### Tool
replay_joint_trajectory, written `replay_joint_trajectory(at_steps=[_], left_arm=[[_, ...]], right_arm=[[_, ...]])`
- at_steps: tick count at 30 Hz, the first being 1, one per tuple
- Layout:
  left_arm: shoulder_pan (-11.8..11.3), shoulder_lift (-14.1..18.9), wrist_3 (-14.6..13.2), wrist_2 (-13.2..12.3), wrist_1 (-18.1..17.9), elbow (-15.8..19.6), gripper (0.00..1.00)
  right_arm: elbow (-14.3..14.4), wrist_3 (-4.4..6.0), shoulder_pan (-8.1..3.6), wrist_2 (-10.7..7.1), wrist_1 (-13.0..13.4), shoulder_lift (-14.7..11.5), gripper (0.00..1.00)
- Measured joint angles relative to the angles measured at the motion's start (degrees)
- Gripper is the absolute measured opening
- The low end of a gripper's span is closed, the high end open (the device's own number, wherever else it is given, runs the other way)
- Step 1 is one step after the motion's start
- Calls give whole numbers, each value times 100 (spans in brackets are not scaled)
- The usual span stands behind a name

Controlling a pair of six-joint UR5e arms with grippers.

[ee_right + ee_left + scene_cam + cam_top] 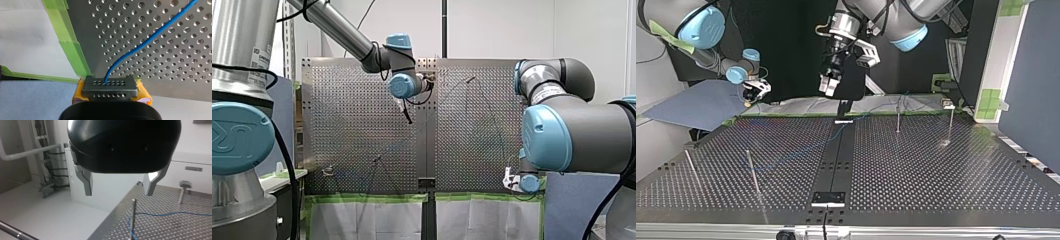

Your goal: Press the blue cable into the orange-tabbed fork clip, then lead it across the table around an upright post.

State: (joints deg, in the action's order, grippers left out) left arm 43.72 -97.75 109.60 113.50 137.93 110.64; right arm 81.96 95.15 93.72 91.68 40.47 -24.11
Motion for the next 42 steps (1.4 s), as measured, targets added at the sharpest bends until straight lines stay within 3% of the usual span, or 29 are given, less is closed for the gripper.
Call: replay_joint_trajectory(at_steps=[26,42], left_arm=[[-57,-1,-30,30,-40,1248,99],[-302,-23,-782,-1,-768,2051,99]], right_arm=[[-2,-61,4,-26,-12,-2,0],[-8,-65,25,-27,-21,-2,0]])
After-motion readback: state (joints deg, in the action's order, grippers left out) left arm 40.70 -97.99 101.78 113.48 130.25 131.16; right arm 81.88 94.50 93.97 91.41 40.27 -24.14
